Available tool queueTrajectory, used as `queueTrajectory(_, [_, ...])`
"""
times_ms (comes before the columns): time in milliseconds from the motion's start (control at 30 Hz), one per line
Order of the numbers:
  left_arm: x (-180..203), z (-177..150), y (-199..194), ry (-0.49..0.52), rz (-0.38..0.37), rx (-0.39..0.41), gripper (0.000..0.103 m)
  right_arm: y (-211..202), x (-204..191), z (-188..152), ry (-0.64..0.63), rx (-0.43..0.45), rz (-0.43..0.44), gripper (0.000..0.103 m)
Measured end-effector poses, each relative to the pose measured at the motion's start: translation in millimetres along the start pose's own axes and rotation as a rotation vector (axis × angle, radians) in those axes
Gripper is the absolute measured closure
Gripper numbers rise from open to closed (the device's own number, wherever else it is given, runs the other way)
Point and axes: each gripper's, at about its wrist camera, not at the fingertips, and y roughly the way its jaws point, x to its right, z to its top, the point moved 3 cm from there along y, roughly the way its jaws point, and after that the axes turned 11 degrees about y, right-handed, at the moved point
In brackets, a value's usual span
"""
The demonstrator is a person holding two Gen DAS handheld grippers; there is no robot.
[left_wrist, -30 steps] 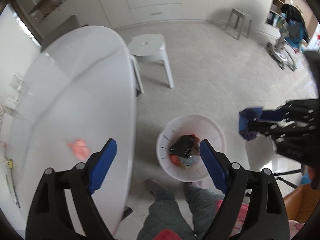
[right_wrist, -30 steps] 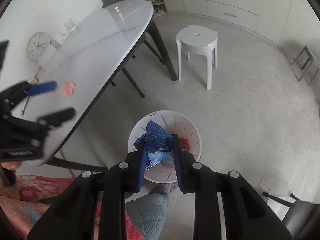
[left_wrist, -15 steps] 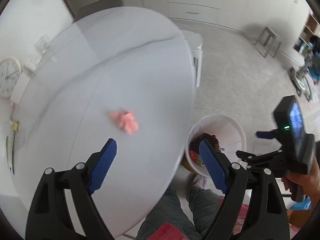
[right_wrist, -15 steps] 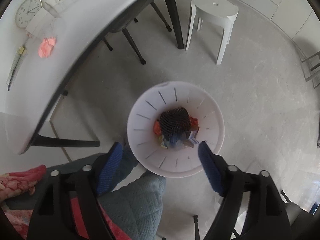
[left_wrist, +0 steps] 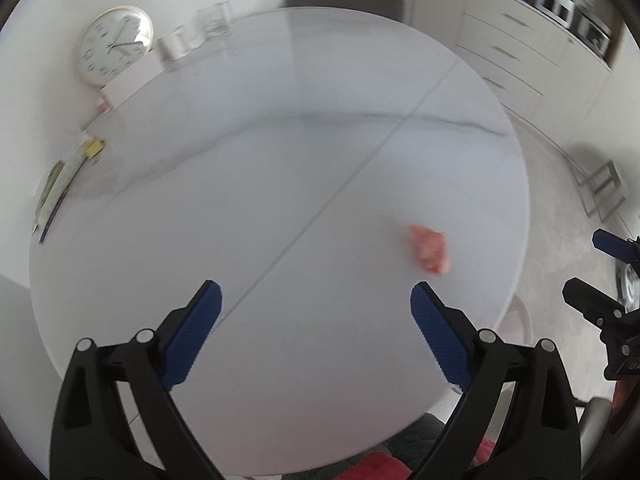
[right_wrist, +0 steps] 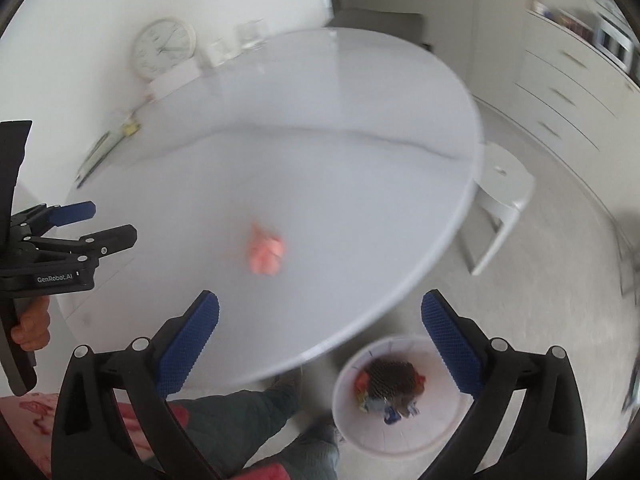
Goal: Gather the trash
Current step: 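Move the right gripper to the table and grasp the pink tissue, then carry the pink tissue over the bin and open the right gripper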
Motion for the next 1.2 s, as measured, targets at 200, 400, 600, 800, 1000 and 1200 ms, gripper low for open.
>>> queueTrajectory(200, [-28, -16, 23, -0.078, -0.018, -0.047, 0.012, 59, -37, 16, -0.057, -0.118, -0.009, 0.002])
queueTrajectory(400, [-35, -21, 48, -0.100, -0.073, -0.101, 0.012, 98, -59, 24, -0.078, -0.182, -0.053, 0.003])
queueTrajectory(600, [-38, -19, 64, -0.080, -0.093, -0.125, 0.012, 124, -72, 24, -0.090, -0.235, -0.086, 0.018])
queueTrajectory(800, [-43, -20, 69, -0.071, -0.092, -0.134, 0.012, 135, -77, 22, -0.107, -0.272, -0.099, 0.059])
queueTrajectory(1000, [-39, -15, 68, -0.062, -0.083, -0.131, 0.012, 134, -72, 20, -0.092, -0.281, -0.086, 0.072])
queueTrajectory(1200, [-32, -9, 64, -0.034, -0.082, -0.114, 0.012, 130, -69, 25, -0.075, -0.263, -0.061, 0.073])
